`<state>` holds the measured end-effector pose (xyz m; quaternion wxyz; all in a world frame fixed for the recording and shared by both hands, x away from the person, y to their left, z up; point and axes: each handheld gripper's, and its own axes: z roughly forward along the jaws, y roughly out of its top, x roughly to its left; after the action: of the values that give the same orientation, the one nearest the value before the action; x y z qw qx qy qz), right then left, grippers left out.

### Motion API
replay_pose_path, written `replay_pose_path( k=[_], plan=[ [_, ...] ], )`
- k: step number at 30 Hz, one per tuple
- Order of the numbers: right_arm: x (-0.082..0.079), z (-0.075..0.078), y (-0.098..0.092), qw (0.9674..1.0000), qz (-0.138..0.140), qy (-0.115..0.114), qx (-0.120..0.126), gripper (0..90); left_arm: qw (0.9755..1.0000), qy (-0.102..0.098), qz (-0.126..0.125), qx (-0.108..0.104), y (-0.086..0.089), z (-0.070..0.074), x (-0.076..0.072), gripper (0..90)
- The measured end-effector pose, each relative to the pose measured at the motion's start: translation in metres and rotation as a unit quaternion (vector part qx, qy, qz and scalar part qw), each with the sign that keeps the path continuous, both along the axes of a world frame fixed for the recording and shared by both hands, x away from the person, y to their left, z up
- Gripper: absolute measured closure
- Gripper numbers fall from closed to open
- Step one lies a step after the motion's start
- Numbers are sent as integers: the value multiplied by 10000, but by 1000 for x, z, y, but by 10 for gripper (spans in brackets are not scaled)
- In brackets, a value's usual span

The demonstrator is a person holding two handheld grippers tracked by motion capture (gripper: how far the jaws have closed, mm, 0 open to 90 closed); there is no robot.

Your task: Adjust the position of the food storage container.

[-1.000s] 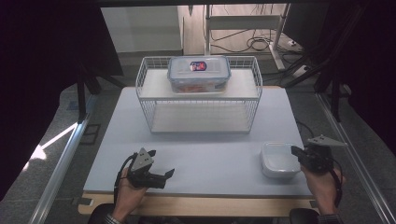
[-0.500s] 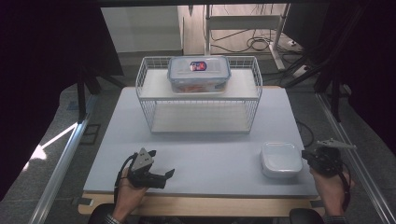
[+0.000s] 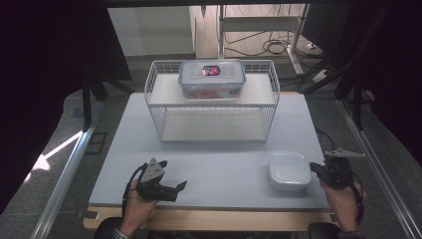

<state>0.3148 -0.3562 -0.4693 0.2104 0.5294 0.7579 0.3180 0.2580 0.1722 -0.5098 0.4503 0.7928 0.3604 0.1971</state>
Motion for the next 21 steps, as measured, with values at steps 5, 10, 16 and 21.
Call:
replay_pose_path(
  k=[5, 10, 16, 21],
  plan=[
    [0, -2, 15, 9997, 220, 70, 118, 898, 10000, 9, -10, 3, 0, 0, 0, 29],
    [-2, -3, 33, 9984, 506, 136, 201, 897, 10000, 24, -32, 26, -2, -1, 0, 29],
    [-3, -5, 52, 9963, 782, 198, 294, 898, 10000, 59, -60, 34, -3, -2, 1, 29],
    [-1, -9, 65, 9940, 989, 304, 341, 897, 9999, 110, -96, 48, -4, -3, 1, 29]
  ],
)
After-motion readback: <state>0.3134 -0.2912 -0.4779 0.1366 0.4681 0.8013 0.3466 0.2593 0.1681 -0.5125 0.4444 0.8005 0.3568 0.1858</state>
